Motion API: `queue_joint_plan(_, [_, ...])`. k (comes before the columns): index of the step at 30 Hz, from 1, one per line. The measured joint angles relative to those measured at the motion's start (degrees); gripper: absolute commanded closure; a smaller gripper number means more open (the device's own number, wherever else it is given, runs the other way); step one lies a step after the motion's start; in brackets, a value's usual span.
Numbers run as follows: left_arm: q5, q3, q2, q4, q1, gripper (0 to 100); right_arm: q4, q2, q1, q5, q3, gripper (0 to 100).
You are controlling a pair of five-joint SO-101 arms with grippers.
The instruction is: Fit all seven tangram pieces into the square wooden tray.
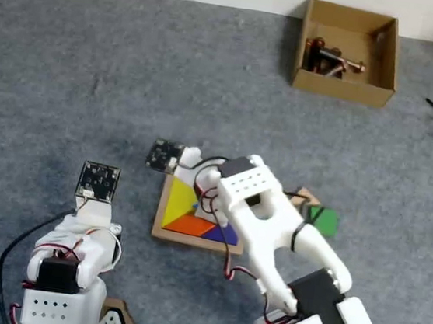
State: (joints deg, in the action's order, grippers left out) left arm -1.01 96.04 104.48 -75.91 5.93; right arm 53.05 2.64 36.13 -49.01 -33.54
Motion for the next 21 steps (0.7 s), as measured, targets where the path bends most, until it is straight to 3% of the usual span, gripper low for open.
queue_joint_plan(6, [0.00,0.00,0.00,0.00,0.00,99,0.53,0.00,2.29,-0.09,0.00,89.9])
queue_joint_plan(21, [0.00,0.00,0.00,0.00,0.00,99,9.76,0.00,2.99,-0.09,0.62,89.2])
